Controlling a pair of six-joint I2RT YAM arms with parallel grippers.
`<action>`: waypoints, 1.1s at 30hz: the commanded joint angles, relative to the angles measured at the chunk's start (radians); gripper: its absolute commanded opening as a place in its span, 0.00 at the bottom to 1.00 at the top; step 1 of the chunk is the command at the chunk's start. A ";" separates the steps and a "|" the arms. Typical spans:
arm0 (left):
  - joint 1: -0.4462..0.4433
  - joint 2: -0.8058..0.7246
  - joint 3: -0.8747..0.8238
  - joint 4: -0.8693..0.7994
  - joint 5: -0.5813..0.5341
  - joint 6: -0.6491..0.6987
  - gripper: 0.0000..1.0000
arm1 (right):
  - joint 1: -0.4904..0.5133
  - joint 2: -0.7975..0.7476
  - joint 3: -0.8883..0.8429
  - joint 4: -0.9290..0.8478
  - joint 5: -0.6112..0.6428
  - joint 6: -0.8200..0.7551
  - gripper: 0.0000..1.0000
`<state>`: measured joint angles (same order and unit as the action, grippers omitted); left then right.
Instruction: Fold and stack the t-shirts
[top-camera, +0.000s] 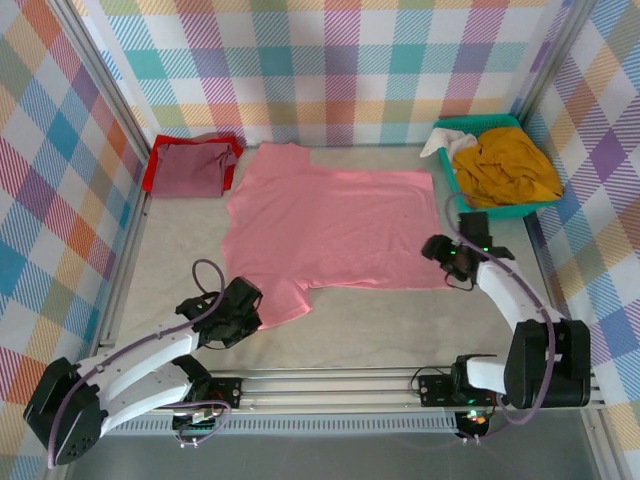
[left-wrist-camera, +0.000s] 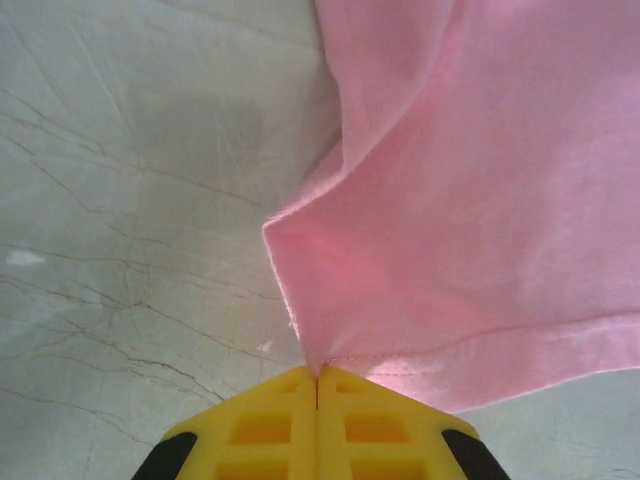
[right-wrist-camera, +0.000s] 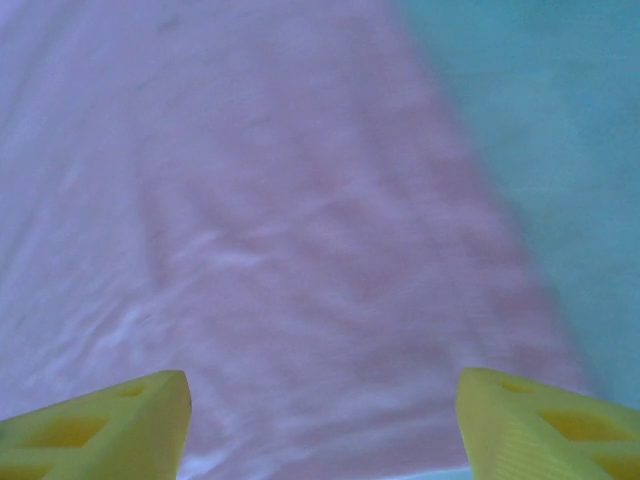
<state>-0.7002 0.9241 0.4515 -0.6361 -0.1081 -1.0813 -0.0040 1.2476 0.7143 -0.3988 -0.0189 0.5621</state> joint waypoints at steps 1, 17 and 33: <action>-0.010 -0.030 -0.004 -0.044 -0.064 -0.015 0.00 | -0.109 -0.002 -0.030 -0.105 -0.106 0.017 0.70; -0.008 -0.012 -0.003 -0.025 -0.076 0.032 0.00 | -0.217 0.183 -0.088 -0.017 -0.255 0.024 0.56; -0.008 0.001 0.006 -0.010 -0.075 0.031 0.00 | -0.209 0.175 -0.043 -0.026 -0.252 0.026 0.42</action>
<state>-0.7002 0.9173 0.4511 -0.6514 -0.1600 -1.0580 -0.2325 1.4109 0.6540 -0.4721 -0.2142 0.5838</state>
